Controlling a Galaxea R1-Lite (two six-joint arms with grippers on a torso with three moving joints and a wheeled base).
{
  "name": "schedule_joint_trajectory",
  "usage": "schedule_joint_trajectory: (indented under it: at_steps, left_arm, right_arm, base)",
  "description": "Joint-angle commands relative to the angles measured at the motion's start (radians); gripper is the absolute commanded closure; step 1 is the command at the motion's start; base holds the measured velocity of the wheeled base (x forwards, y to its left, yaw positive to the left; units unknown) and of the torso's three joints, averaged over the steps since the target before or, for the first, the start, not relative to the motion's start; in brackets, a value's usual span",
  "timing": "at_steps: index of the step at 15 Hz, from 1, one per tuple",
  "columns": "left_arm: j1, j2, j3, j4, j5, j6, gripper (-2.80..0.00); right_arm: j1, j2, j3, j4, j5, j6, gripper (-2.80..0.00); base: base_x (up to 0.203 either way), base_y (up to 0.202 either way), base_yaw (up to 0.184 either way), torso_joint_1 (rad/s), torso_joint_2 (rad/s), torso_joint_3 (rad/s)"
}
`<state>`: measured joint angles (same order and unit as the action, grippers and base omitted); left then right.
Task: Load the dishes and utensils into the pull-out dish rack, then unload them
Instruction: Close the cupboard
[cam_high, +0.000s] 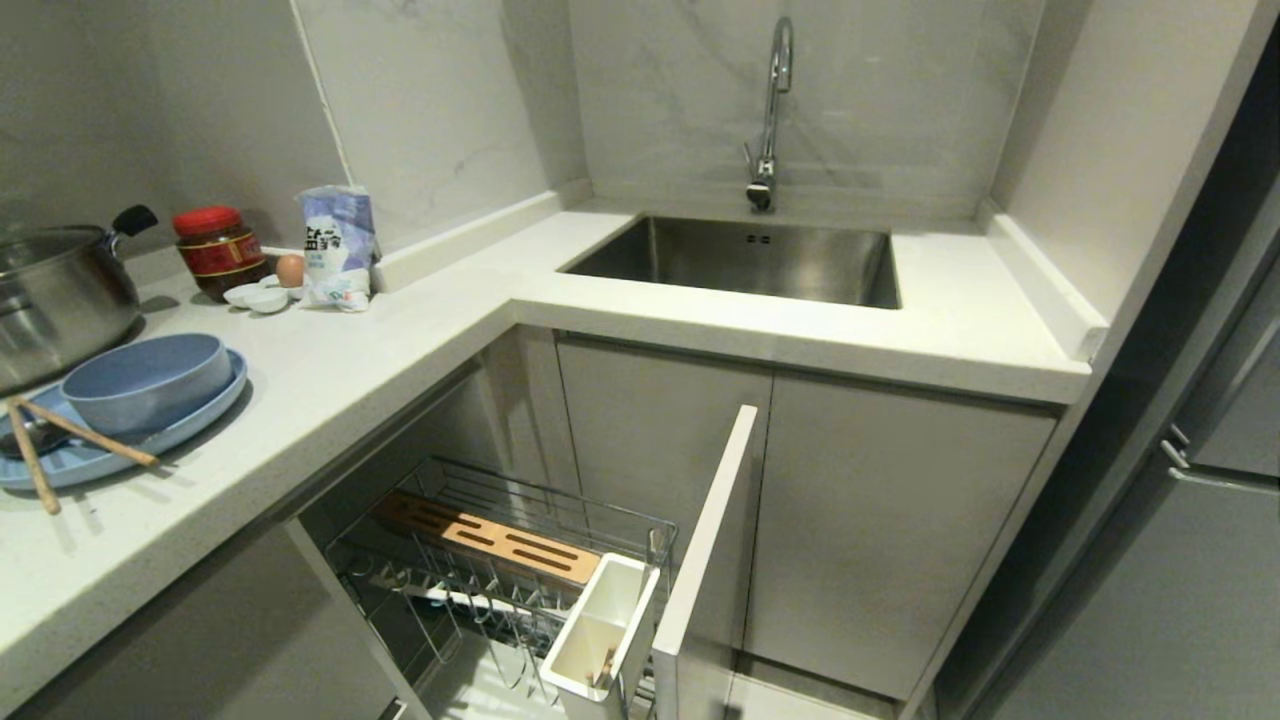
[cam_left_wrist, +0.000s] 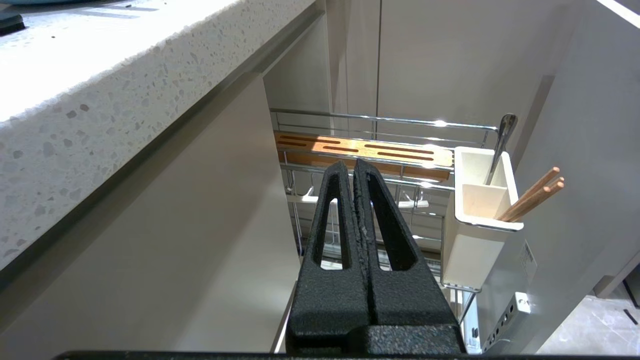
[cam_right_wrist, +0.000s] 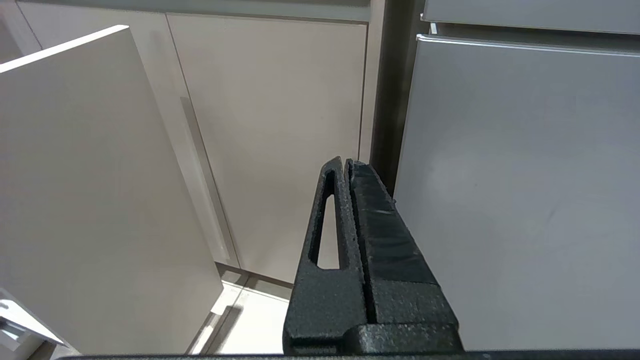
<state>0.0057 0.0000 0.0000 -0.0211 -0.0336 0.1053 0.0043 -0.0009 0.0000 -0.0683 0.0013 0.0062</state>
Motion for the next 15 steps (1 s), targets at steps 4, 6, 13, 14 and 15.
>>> schedule_joint_trajectory:
  at_steps: [4, 6, 13, 14, 15]
  left_arm:
    - [0.0, 0.0, 0.012, 0.001, 0.0, 0.001, 0.0]
    - [0.0, 0.0, 0.012, 0.001, 0.0, 0.002, 0.0]
    - [0.0, 0.0, 0.012, 0.0, -0.002, 0.004, 0.0]
    - [0.0, 0.0, 0.009, -0.005, -0.002, 0.005, 0.0]
    - [0.0, 0.0, -0.002, -0.007, 0.0, 0.002, 0.0]
  right_arm:
    - [0.0, -0.001, 0.023, -0.001, 0.0, 0.0, 0.0]
    - [0.0, -0.001, 0.023, -0.001, 0.0, 0.0, 0.0]
    - [0.0, -0.001, 0.023, -0.001, 0.0, 0.0, 0.0]
    - [0.0, -0.001, 0.023, -0.001, 0.0, 0.0, 0.0]
    - [0.0, -0.001, 0.023, -0.001, 0.0, 0.0, 0.0]
  base:
    - [0.0, 0.0, 0.0, 0.0, 0.0, 0.0]
    - [0.0, 0.0, 0.0, 0.0, 0.0, 0.0]
    - [0.0, 0.0, 0.0, 0.0, 0.0, 0.0]
    - [0.0, 0.0, 0.0, 0.0, 0.0, 0.0]
    - [0.0, 0.0, 0.0, 0.0, 0.0, 0.0]
